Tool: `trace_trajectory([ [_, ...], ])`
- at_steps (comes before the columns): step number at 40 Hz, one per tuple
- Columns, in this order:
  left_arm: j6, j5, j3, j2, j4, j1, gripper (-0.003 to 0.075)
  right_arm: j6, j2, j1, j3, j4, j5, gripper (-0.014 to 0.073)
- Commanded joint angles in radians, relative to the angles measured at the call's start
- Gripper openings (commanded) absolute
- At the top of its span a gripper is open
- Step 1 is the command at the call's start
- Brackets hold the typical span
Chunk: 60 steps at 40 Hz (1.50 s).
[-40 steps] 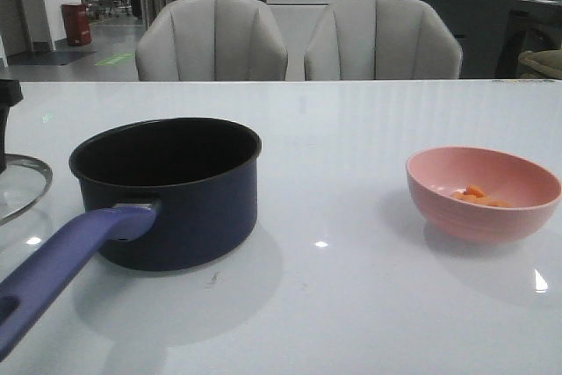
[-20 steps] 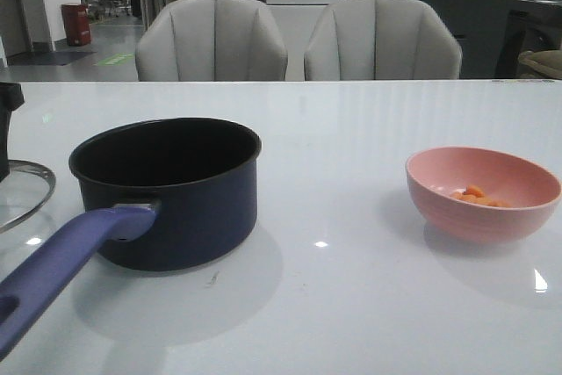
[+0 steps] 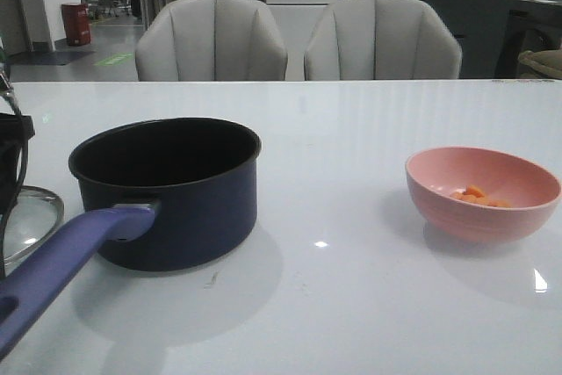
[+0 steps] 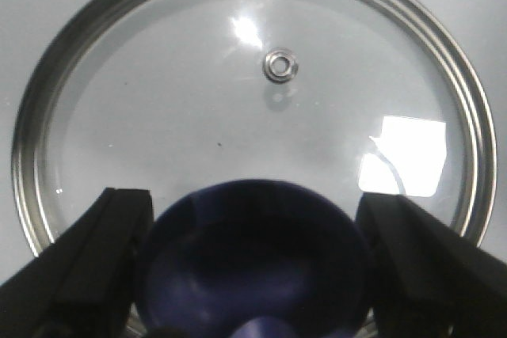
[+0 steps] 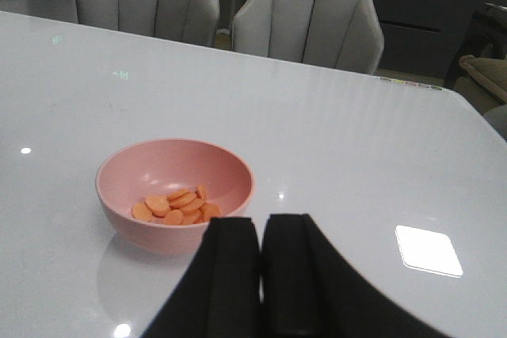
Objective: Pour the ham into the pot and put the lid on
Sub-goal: 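Lower the lid onto the table beside the pot, release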
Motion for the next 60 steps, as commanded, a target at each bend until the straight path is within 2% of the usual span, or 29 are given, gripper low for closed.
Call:
trace_trajectory([
  [1,-0.002,0.001,-0.022,-0.051,0.007,-0.008,0.0547,-0.004,-0.02,-0.001,-0.005,-0.013,-0.077,0.0169],
  [9,-0.002,0.035,-0.022,-0.051,0.047,-0.008,0.0672,-0.004,-0.02,-0.001,-0.005,-0.013,-0.077,0.0169],
  [19,-0.002,0.041,-0.042,-0.07,0.059,-0.008,0.0669,-0.004,-0.02,-0.001,-0.005,-0.013,-0.077,0.0169],
  [29,-0.002,-0.022,-0.016,-0.21,0.04,-0.008,0.0654,-0.004,-0.02,-0.001,-0.005,-0.013,-0.077,0.0169],
  [36,-0.002,-0.129,0.082,-0.365,0.007,-0.008,0.0654,-0.004,-0.02,-0.001,-0.005,-0.013,-0.077,0.0169],
  [45,-0.002,-0.183,0.233,-0.574,-0.002,-0.008,0.0654,-0.004,-0.02,-0.001,-0.005,-0.013,-0.077,0.0169],
  [54,-0.002,-0.28,0.423,-0.896,-0.007,-0.008,0.0655,-0.004,-0.02,-0.001,-0.005,-0.013,-0.077,0.0169],
  [60,-0.002,-0.407,0.559,-1.146,-0.011,-0.008,0.0654,-0.004,-0.02,-0.001,-0.005,-0.013,-0.077,0.0169],
])
